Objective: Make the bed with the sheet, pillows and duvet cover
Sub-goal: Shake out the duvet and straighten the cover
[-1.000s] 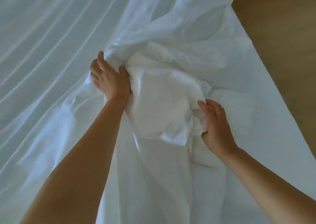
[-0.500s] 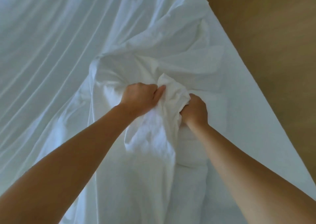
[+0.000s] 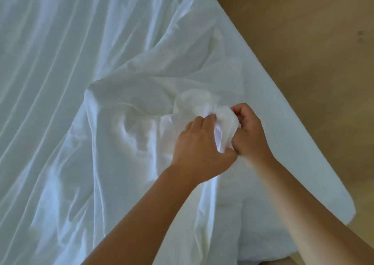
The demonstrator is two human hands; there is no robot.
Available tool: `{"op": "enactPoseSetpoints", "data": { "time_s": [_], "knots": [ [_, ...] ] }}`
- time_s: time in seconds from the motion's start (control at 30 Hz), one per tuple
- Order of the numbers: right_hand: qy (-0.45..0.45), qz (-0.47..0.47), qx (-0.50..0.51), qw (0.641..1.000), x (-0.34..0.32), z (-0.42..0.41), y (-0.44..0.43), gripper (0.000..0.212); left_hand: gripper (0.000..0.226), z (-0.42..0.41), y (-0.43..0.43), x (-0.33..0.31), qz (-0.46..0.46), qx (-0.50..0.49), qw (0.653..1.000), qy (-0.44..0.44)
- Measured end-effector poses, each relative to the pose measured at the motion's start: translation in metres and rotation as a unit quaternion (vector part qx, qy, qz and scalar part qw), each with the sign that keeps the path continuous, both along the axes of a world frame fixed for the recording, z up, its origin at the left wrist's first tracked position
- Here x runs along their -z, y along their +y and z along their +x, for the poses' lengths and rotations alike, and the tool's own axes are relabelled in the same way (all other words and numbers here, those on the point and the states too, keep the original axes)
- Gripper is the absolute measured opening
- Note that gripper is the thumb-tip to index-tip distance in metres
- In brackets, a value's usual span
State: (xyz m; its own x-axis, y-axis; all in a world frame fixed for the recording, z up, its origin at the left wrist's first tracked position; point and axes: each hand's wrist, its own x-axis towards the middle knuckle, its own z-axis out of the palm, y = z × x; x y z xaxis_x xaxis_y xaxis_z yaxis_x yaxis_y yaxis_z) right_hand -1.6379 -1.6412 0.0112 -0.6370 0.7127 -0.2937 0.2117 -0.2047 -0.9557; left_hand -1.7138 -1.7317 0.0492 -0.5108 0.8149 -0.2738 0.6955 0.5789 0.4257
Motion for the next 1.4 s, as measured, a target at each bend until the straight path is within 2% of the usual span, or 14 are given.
{"op": "enactPoseSetpoints", "data": {
  "time_s": [0.1,0.2,0.3,0.37,0.43,0.47,0.53,0.63,0.77,0.83,0.97,1.1,1.23,1.4],
  "knots": [
    [-0.047,0.067,-0.034,0.996,0.005,0.021,0.000,0.028,0.007,0.007,0.007,0.004,-0.003,-0.027,0.997,-0.074],
    [-0.099,0.124,-0.006,0.987,0.017,0.032,0.004,0.041,0.011,0.008,0.014,-0.002,0.059,-0.164,0.945,-0.278],
    [-0.131,0.158,0.071,0.976,0.023,0.024,0.021,0.046,0.025,0.018,0.018,-0.012,-0.017,-0.212,0.857,-0.469],
    [-0.152,0.103,0.086,0.979,0.022,0.020,0.029,0.030,0.033,0.013,0.018,-0.012,-0.070,-0.189,0.914,-0.352],
    [-0.114,0.031,0.069,0.991,0.014,0.021,0.023,0.015,0.027,0.003,0.019,-0.010,-0.109,-0.073,0.991,-0.039],
    [-0.073,0.001,0.055,0.996,0.006,0.024,0.016,0.021,0.031,0.000,0.019,-0.011,-0.112,-0.019,0.989,0.090],
    [0.012,-0.040,0.003,0.999,-0.010,0.036,0.002,0.038,0.048,0.001,0.020,-0.007,-0.070,0.062,0.978,0.188],
    [0.092,-0.110,-0.080,0.986,-0.028,0.057,0.008,0.032,0.043,0.009,0.023,-0.006,0.035,0.196,0.973,0.114],
    [0.020,-0.082,-0.161,0.983,-0.017,0.077,0.029,0.020,0.034,0.009,0.029,-0.028,0.028,0.119,0.991,-0.049],
    [-0.018,-0.017,-0.088,0.996,-0.011,0.078,0.029,0.010,0.015,0.018,0.036,-0.035,0.010,0.102,0.992,-0.074],
    [-0.096,0.073,0.195,0.973,0.008,0.073,0.022,0.039,0.032,0.040,0.056,-0.046,-0.119,0.087,0.963,-0.226],
    [-0.078,0.000,0.307,0.949,0.011,0.078,0.011,0.022,0.041,0.036,0.071,-0.060,-0.285,0.160,0.929,-0.173],
    [-0.024,0.028,0.309,0.950,-0.003,0.095,0.002,0.034,0.022,0.053,0.068,-0.059,-0.072,0.271,0.960,0.022],
    [0.036,-0.034,0.333,0.942,-0.012,0.107,-0.007,0.028,0.022,0.100,0.048,-0.049,0.025,0.145,0.977,-0.157]
  ]
}}
